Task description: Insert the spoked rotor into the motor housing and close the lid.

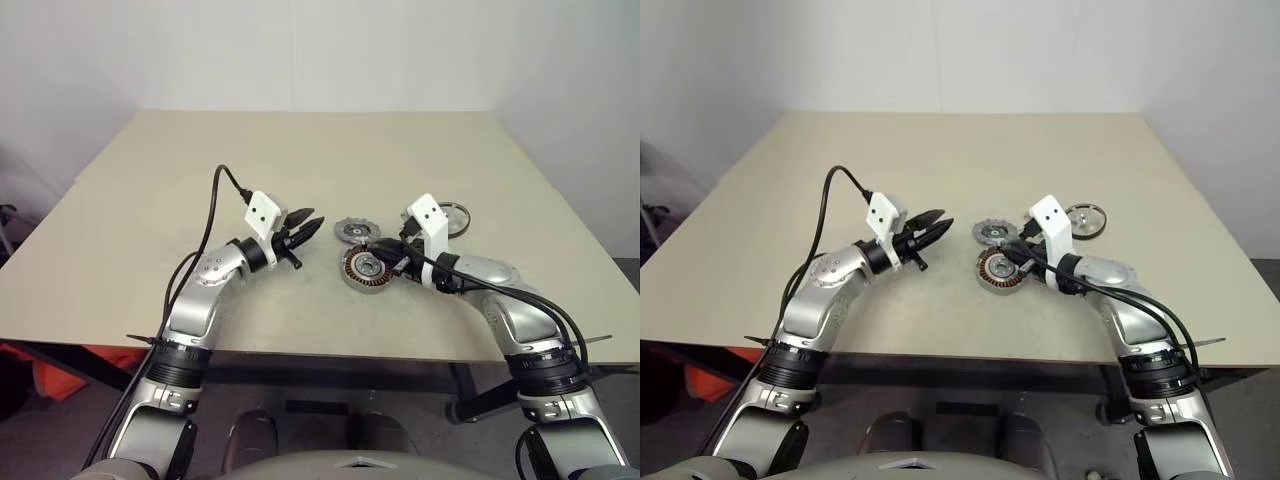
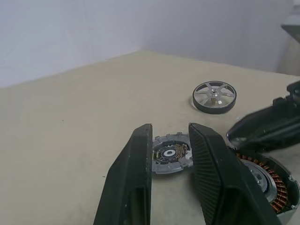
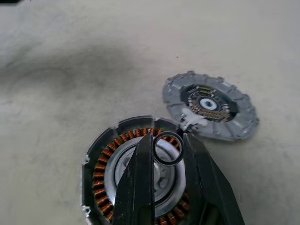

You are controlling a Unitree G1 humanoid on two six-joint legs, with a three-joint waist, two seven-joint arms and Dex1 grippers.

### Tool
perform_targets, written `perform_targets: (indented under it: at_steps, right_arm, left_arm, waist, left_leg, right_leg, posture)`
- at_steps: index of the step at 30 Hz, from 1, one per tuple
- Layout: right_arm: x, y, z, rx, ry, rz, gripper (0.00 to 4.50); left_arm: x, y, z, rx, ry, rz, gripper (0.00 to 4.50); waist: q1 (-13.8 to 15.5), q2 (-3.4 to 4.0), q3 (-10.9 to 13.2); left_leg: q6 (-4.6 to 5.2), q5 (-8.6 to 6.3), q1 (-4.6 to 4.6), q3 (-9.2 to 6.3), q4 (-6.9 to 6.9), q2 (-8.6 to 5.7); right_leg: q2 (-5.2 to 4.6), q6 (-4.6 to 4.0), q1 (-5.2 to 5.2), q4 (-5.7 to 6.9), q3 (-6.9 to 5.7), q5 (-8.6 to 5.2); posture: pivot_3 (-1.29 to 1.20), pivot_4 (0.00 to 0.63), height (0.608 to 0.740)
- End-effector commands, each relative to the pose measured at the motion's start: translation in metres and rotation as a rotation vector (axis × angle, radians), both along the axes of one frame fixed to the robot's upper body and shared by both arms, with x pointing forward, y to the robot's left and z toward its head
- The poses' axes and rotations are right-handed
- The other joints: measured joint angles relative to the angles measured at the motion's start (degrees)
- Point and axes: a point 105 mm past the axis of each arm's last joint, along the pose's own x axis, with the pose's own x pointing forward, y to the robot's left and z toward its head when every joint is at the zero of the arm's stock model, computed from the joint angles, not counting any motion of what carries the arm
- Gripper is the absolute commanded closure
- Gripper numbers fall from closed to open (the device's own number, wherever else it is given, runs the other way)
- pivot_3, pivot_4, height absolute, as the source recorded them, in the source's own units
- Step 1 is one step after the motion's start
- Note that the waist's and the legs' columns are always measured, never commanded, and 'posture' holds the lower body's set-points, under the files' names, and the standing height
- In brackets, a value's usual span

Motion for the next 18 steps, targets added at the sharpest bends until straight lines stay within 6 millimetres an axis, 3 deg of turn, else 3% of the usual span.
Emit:
perform_targets:
  at_steps: [1, 6, 18]
  right_arm:
    - [-0.005, 0.004, 0.003, -0.023, -0.021, 0.042, 3.95]
    - [-0.014, 0.013, -0.002, -0.022, 0.002, 0.087, 3.95]
    - [-0.003, 0.009, -0.004, -0.041, -0.008, 0.053, 3.95]
  left_arm:
    - [-0.002, 0.003, 0.013, -0.021, -0.045, 0.011, 3.18]
    - [-0.002, 0.004, 0.012, -0.020, -0.040, 0.020, 3.18]
    - [-0.004, 0.008, 0.010, -0.014, -0.036, 0.031, 3.18]
  waist:
    - [0.0, 0.00, 0.0]
    - [0.0, 0.00, 0.0]
    - [0.0, 0.00, 0.0]
  left_leg:
    - [0.00, 0.00, 0.00, 0.00, 0.00, 0.00]
    - [0.00, 0.00, 0.00, 0.00, 0.00, 0.00]
    - [-0.01, 0.00, 0.00, 0.00, 0.00, 0.00]
  right_leg:
    - [0.00, 0.00, 0.00, 0.00, 0.00, 0.00]
    - [0.00, 0.00, 0.00, 0.00, 0.00, 0.00]
    - [0.01, 0.00, 0.00, 0.00, 0.01, 0.00]
  posture:
    - [0.00, 0.000, 0.740]
    - [0.00, 0.000, 0.740]
    - [0.00, 0.000, 0.740]
